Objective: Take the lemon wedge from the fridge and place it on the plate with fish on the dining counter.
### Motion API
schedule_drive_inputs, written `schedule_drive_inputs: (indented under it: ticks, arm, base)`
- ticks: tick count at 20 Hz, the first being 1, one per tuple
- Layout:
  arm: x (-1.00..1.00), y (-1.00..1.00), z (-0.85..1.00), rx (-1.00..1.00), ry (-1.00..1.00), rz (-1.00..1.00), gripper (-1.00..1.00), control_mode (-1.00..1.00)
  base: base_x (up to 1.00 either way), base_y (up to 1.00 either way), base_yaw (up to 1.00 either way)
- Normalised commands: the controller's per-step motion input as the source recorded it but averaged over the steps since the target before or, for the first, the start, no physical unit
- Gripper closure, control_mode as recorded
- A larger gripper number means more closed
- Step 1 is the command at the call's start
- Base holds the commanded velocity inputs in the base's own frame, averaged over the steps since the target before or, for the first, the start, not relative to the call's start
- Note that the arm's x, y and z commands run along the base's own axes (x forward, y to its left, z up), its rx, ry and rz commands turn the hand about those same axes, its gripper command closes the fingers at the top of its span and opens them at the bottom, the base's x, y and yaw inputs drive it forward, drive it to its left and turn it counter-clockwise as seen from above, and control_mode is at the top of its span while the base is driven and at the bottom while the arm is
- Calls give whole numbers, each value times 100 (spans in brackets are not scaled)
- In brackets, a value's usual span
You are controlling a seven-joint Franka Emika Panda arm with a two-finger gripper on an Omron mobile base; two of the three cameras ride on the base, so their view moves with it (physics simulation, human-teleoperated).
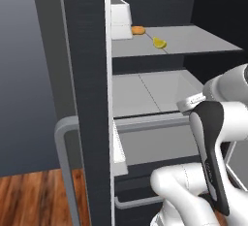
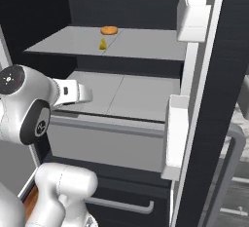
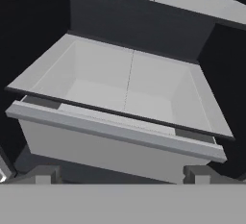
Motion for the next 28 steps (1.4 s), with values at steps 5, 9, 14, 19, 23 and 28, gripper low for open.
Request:
schedule_drive_inputs:
  ticks: [5, 9, 14, 19, 23, 28]
  arm:
    - [0, 0, 0, 0, 0, 0, -100, 100]
    - [8, 0, 8, 0, 1, -1, -100, -100]
    - [-1, 1, 93, 0, 0, -6, -100, -100]
    - [-1, 0, 100, 1, 0, -5, -100, -100]
    - [3, -2, 64, 20, 0, 5, -100, -100]
    - [19, 0, 1, 3, 1, 1, -100, -100]
  base:
    - [59, 3, -7]
    - [50, 0, -6]
    - [0, 0, 0]
    - [0, 0, 0]
    - [0, 0, 0]
    - [0, 0, 0]
